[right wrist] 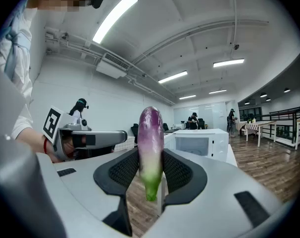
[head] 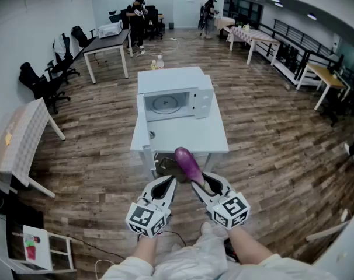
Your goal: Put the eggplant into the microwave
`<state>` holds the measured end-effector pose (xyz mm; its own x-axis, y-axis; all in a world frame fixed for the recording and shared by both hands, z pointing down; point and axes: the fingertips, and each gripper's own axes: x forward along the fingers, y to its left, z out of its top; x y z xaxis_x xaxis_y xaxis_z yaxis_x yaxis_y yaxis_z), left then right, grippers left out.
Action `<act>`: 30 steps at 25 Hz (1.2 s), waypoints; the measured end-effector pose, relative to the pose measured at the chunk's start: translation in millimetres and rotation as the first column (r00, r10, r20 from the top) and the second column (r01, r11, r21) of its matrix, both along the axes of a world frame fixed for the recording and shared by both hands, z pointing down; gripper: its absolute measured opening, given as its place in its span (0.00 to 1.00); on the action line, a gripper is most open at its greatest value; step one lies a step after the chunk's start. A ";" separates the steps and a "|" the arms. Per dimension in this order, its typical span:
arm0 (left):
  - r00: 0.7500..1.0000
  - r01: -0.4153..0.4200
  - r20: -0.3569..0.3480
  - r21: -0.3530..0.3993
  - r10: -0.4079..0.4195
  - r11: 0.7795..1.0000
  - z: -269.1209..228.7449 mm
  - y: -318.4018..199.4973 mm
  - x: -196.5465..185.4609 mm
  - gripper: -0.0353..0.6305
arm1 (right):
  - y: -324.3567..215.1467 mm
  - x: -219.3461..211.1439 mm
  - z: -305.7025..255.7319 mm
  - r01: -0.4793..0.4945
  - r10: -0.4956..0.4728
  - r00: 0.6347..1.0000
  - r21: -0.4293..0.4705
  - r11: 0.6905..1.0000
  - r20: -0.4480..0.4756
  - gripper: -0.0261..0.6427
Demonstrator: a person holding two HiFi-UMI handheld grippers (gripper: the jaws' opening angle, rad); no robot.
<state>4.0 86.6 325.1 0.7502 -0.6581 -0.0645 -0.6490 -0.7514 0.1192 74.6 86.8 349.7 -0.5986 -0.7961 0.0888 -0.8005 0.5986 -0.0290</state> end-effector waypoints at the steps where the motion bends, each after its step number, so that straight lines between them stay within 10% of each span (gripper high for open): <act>1: 1.000 -0.004 0.000 -0.002 0.004 1.000 0.1 0.0 -0.5 0.06 | 0.0 -1.0 0.9 0.001 -0.001 1.000 -0.004 1.000 0.001 0.29; 30: 1.000 -0.018 0.004 -0.014 0.018 1.000 1.4 -4.4 1.7 0.06 | -4.8 1.8 -10.3 -0.001 0.001 1.000 0.013 1.000 0.008 0.29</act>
